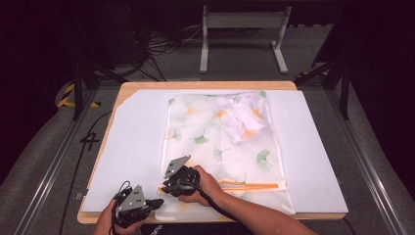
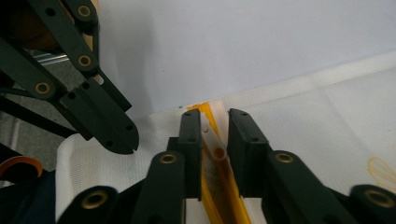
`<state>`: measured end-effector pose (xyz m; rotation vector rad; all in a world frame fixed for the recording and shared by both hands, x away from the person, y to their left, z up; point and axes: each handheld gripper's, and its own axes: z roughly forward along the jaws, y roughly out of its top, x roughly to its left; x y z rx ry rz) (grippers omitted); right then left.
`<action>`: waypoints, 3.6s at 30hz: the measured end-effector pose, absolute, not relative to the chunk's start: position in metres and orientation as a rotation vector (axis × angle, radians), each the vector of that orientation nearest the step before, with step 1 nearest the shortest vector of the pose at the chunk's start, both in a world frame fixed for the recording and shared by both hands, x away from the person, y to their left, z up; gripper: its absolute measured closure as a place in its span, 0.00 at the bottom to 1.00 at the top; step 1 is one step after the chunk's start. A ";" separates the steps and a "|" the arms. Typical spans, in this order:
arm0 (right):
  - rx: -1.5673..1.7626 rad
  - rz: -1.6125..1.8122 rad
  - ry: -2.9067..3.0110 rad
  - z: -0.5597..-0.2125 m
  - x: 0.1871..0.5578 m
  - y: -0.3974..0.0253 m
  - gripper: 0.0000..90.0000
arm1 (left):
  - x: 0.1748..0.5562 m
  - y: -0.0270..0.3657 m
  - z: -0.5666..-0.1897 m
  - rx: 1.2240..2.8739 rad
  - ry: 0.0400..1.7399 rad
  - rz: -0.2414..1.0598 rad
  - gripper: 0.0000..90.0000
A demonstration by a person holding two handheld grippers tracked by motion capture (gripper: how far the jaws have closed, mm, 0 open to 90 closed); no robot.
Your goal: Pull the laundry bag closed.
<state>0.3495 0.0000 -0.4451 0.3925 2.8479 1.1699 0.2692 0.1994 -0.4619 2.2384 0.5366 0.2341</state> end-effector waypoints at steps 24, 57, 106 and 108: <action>0.423 1.218 2.882 -0.449 0.350 0.006 0.89 | 0.270 0.199 -0.462 2.239 0.535 0.228 1.00; 0.404 1.245 2.884 -0.445 0.351 0.001 0.95 | 0.280 0.203 -0.459 2.215 0.599 0.357 0.97; 0.368 1.022 2.885 -0.438 0.346 -0.021 0.95 | 0.281 0.198 -0.459 2.253 0.631 0.339 1.00; 0.375 1.023 2.889 -0.438 0.347 -0.024 0.95 | 0.281 0.199 -0.459 2.253 0.632 0.337 1.00</action>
